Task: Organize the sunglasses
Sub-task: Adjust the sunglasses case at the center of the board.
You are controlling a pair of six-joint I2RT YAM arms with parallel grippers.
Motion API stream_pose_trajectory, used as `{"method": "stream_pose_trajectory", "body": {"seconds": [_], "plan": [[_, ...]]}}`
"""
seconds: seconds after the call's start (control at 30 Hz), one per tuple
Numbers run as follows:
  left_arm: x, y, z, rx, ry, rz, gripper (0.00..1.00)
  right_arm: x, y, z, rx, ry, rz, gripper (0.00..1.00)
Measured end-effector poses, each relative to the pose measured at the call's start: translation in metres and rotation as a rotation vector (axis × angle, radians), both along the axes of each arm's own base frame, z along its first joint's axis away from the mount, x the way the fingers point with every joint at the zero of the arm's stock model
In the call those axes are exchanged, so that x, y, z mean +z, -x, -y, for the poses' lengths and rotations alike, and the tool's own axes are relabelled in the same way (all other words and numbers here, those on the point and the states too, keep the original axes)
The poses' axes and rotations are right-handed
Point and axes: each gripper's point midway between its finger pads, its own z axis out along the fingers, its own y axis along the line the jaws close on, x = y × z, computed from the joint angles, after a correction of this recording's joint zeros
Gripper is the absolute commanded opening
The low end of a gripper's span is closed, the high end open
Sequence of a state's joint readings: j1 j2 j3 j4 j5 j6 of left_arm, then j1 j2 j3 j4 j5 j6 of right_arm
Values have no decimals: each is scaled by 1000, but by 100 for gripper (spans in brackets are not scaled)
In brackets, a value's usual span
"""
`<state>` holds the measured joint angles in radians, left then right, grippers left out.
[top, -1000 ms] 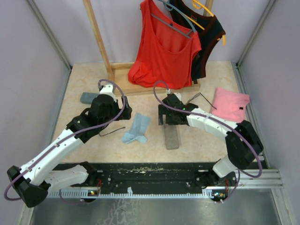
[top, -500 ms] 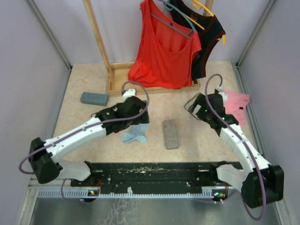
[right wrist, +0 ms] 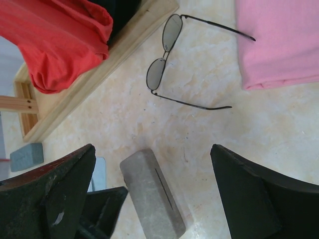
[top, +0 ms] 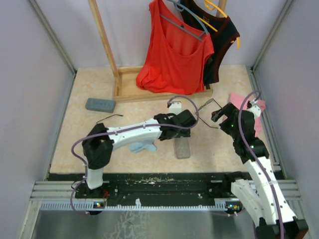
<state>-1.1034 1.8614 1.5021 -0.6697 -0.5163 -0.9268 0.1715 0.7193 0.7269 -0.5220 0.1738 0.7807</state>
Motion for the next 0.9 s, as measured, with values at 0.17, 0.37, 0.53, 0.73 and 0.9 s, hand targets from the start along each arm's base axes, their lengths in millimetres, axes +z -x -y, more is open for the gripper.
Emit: {"method": "stream_pose_trajectory", "body": {"seconds": [0.17,0.37,0.53,0.73,0.9], "plan": [[-35,2,18,-29,-67,-37,100,11,15,4,-1,-3,72,98],[-50,7,29,-80,-86,-38,100,20,28,8,8,14,134,97],[-51,2,42,-87,-78,-29,95,14,31,10,12,36,113,97],[-63,-1,41,-65,-122,-37,95,8,31,10,16,51,88,97],[-79,1,34,-43,-159,-55,94,8,32,10,22,56,86,96]]}}
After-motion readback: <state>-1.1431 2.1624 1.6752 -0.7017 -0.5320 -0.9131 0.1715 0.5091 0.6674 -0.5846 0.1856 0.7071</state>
